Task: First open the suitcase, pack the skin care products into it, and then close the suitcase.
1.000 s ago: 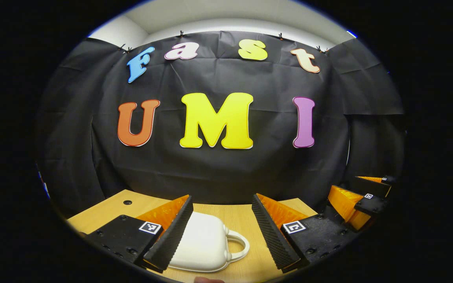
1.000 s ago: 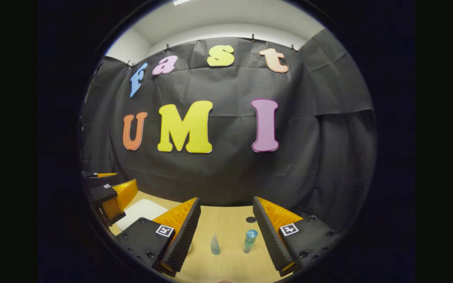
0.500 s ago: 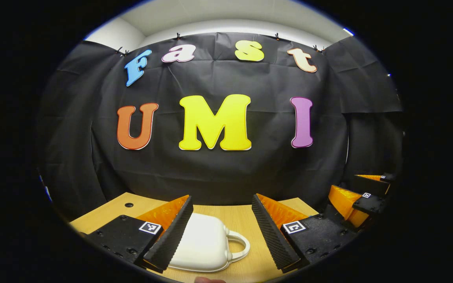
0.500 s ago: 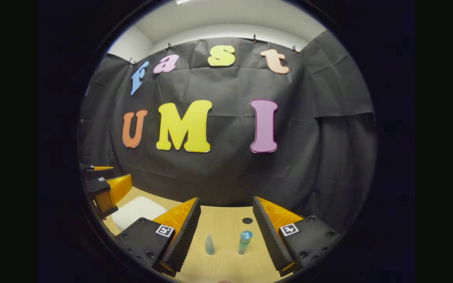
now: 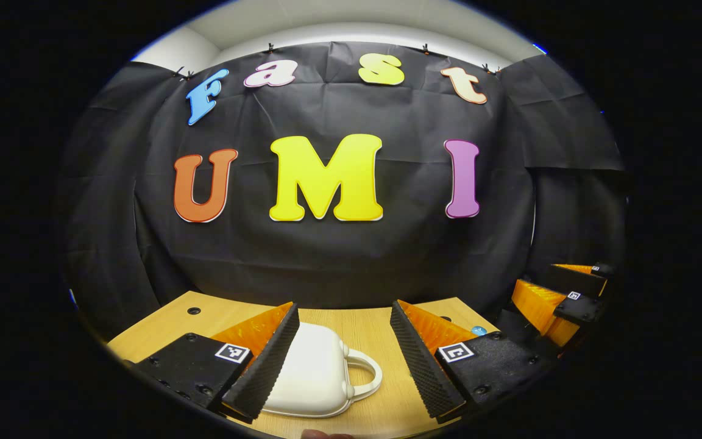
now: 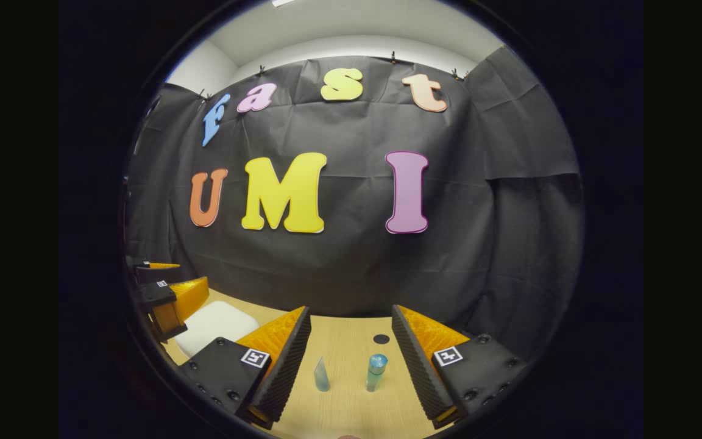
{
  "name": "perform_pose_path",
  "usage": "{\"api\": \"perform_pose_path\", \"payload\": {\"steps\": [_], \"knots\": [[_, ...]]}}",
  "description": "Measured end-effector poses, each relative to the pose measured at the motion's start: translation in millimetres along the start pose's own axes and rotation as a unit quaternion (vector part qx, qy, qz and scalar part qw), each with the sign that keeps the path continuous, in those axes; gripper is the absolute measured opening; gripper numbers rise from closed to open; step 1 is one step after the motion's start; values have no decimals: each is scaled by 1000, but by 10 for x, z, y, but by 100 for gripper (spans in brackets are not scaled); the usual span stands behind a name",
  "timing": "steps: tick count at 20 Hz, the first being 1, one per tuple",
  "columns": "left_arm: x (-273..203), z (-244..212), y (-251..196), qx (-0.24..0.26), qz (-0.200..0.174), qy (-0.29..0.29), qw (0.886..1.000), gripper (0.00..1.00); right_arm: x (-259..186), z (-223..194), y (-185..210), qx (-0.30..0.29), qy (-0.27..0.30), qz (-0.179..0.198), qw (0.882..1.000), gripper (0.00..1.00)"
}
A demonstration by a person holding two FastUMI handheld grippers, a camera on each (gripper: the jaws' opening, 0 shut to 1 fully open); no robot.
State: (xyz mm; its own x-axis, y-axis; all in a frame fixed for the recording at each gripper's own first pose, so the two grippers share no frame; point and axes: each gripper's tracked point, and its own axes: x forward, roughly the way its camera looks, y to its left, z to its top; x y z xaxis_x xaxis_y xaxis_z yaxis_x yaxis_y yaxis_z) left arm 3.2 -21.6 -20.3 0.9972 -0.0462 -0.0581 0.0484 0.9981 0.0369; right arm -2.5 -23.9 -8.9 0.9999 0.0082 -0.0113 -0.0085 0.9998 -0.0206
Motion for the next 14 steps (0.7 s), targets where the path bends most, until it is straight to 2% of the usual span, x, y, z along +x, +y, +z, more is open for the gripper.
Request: {"api": "perform_pose_path", "payload": {"steps": [4, 7, 11, 14], "knots": [[62, -179, -79, 42, -15, 22, 999, 96, -25, -94, -172, 3, 9, -7, 1000, 79], [129, -370, -197, 101, -31, 38, 994, 96, -48, -194, -409, 1, 22, -25, 999, 79], [252, -724, -371, 198, -62, 65, 976, 99, -126, -361, -855, -8, 44, -61, 997, 78], [351, -1099, -468, 257, -83, 106, 957, 98, -170, -487, -1149, -2, 61, -87, 994, 79]]}}
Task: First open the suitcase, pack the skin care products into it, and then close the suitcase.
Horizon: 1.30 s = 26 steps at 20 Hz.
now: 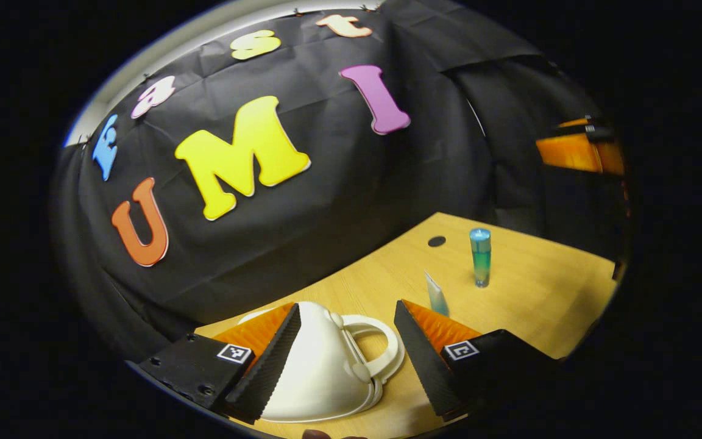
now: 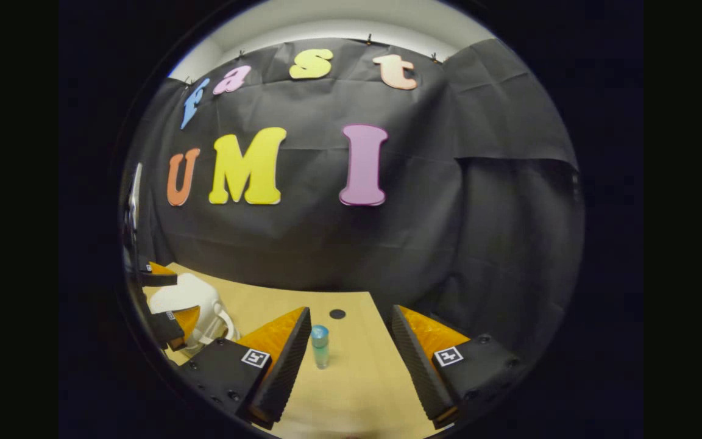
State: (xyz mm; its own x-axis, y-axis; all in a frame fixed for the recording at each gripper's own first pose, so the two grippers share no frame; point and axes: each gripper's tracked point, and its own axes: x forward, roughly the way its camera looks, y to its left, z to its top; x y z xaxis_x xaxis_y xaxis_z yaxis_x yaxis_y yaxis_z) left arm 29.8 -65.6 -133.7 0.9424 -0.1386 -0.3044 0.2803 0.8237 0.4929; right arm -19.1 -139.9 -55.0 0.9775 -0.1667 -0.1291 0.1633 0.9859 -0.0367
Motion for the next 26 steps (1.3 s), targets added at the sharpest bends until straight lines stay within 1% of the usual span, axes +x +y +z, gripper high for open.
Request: {"api": "perform_pose_path", "payload": {"steps": [3, 6, 8, 10, 13, 15, 16, 17, 18, 19, 20, 21, 22, 24, 25, 26], "knots": [[171, -315, -157, 61, -18, 56, 996, 98, 7, -57, -166, 5, 8, -15, 1000, 78], [241, -576, -266, 141, -37, 101, 984, 98, 37, -139, -250, 2, 17, -22, 1000, 79], [336, -676, -324, 182, -49, 118, 975, 98, 60, -171, -275, 4, 23, -23, 999, 79], [379, -770, -349, 209, -53, 133, 967, 97, 80, -184, -315, 5, 26, -24, 999, 79], [479, -903, -323, 230, -51, 161, 958, 94, 104, -194, -382, 9, 28, -26, 999, 79], [553, -933, -344, 236, -58, 169, 955, 86, 110, -217, -385, 11, 30, -24, 999, 79], [546, -959, -369, 238, -60, 175, 953, 74, 110, -237, -391, 11, 33, -25, 999, 79], [560, -972, -399, 240, -64, 181, 952, 70, 101, -248, -380, 12, 35, -23, 999, 78], [561, -998, -416, 240, -69, 187, 950, 61, 99, -257, -367, 13, 36, -22, 999, 79], [560, -1015, -437, 240, -72, 193, 949, 58, 92, -248, -363, 13, 35, -22, 999, 79], [559, -1035, -459, 238, -76, 199, 948, 43, 92, -243, -354, 12, 33, -21, 999, 79], [546, -1032, -465, 238, -74, 202, 947, 38, 76, -226, -350, 11, 31, -20, 999, 79], [542, -1034, -474, 235, -73, 204, 947, 31, 59, -226, -344, 9, 29, -20, 999, 79], [535, -990, -480, 230, -71, 202, 949, 24, 31, -216, -345, 8, 27, -20, 999, 79], [521, -938, -475, 222, -69, 198, 952, 26, 15, -203, -343, 7, 25, -21, 999, 79], [506, -888, -454, 211, -66, 195, 956, 18, -4, -193, -339, 8, 23, -21, 999, 79]]}}
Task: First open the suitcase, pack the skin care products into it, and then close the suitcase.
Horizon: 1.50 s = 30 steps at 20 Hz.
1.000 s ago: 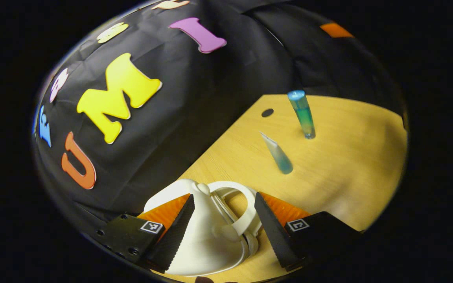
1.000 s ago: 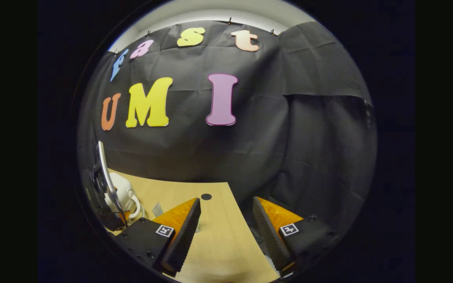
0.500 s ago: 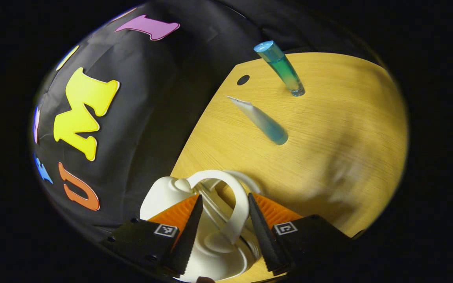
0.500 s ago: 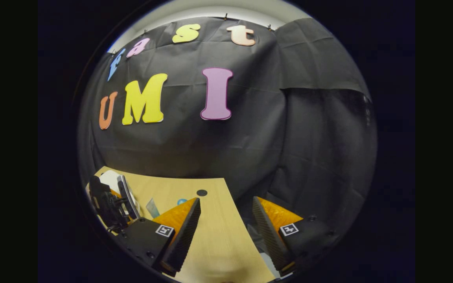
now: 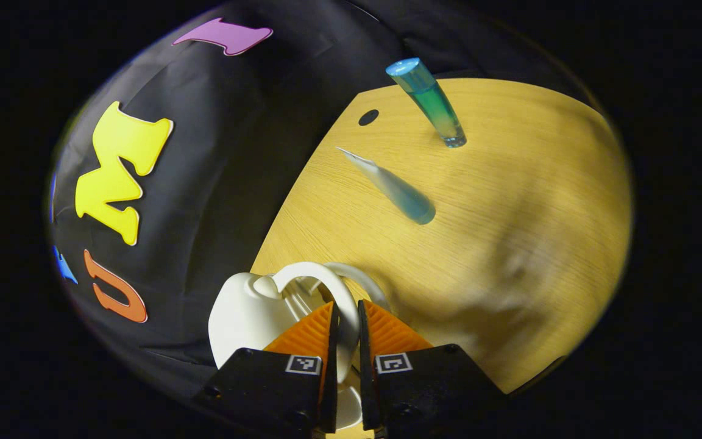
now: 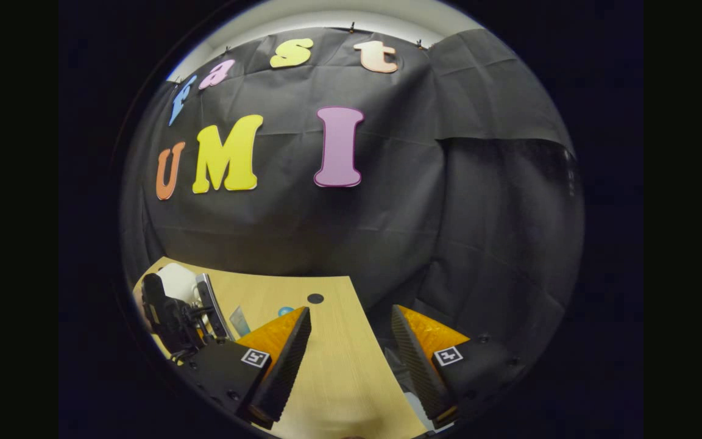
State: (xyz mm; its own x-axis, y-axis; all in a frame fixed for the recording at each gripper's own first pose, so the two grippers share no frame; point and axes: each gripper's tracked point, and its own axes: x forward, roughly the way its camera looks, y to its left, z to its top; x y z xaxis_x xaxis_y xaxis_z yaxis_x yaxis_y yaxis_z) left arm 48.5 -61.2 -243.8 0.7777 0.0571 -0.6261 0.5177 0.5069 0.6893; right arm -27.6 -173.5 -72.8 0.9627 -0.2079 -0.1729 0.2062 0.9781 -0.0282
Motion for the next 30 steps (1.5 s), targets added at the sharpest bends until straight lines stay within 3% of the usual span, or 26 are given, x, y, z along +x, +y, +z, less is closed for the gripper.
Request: {"api": "perform_pose_path", "payload": {"steps": [6, 11, 16, 18, 21, 26, 30], "knots": [[-423, 101, 414, -83, 22, -40, 996, 5, -104, 167, 163, -2, -21, 7, 1000, 79], [-976, 4, 1348, -189, 80, -113, 972, 3, -188, 386, 557, -18, -37, 38, 998, 79], [-1323, -763, 2571, -284, 154, -166, 932, 3, -286, 722, 1118, -19, -58, 80, 995, 79], [-1310, -1341, 2977, -321, 193, -151, 915, 3, -328, 776, 1322, -17, -58, 93, 994, 79], [-1175, -2132, 3382, -380, 209, -152, 888, 3, -414, 778, 1563, -28, -54, 104, 993, 79], [-523, -3501, 3344, -516, 182, -122, 828, 3, -555, 725, 1822, -78, -46, 120, 989, 79], [117, -4049, 2927, -588, 134, -69, 795, 4, -606, 669, 1960, -70, -32, 128, 989, 80]]}}
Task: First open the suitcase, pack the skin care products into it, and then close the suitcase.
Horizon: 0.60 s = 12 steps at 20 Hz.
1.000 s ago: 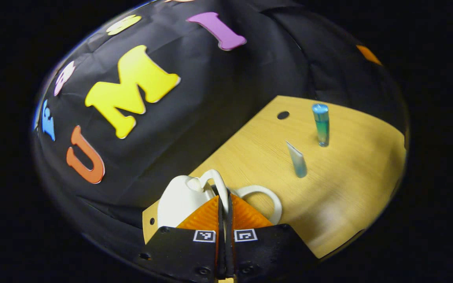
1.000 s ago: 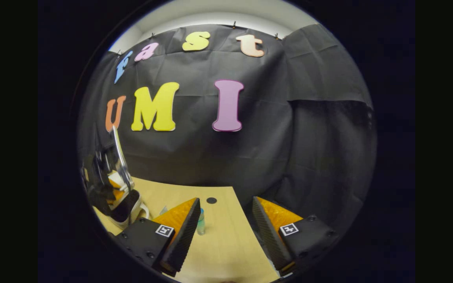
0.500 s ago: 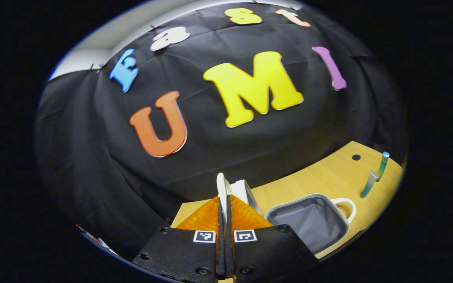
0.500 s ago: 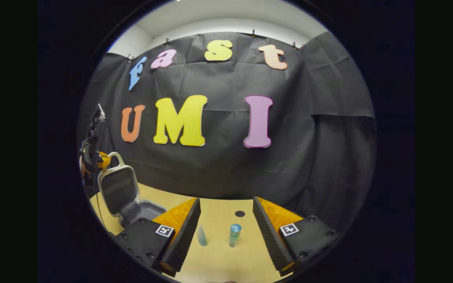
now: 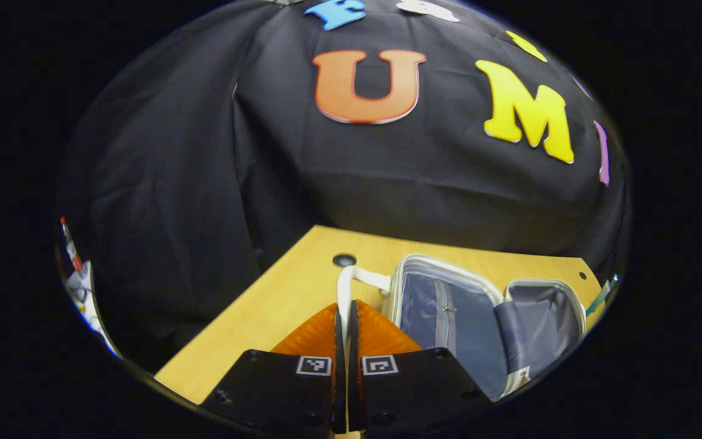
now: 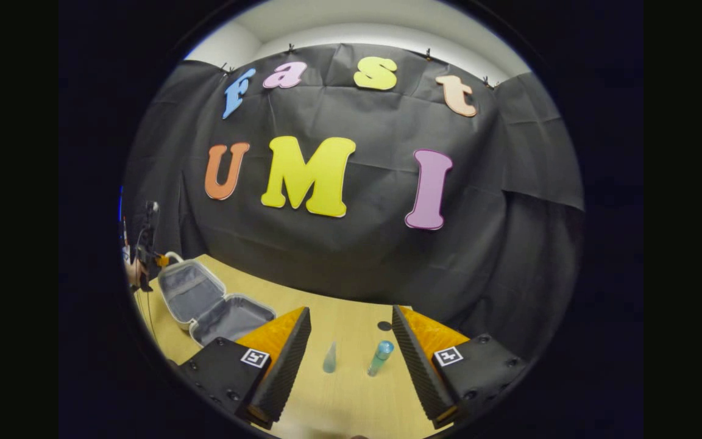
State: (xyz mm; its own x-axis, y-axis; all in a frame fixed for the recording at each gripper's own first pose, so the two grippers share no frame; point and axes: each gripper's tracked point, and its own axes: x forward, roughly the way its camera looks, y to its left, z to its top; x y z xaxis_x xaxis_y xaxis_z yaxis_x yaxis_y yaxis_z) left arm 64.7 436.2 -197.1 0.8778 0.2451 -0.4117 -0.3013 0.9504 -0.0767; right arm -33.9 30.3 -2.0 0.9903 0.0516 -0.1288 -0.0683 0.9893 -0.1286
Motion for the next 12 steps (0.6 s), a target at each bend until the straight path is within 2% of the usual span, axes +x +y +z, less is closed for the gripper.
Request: {"api": "perform_pose_path", "payload": {"steps": [3, 7, 9, 10, 12], "knots": [[248, -349, 5, -41, -6, 31, 999, 6, 5, -61, 106, -5, 15, 3, 1000, 78], [351, -528, 59, -70, 7, 44, 997, 15, -3, -58, 152, -6, 18, 4, 1000, 80], [272, -552, 168, -60, 27, 49, 997, 30, 16, -65, 163, -1, 18, 6, 1000, 80], [224, -521, 131, -57, 20, 44, 997, 46, 23, -73, 167, 3, 18, 7, 1000, 80], [35, -343, 35, -41, 17, 23, 999, 54, 37, -77, 169, 15, 18, 13, 1000, 80]]}}
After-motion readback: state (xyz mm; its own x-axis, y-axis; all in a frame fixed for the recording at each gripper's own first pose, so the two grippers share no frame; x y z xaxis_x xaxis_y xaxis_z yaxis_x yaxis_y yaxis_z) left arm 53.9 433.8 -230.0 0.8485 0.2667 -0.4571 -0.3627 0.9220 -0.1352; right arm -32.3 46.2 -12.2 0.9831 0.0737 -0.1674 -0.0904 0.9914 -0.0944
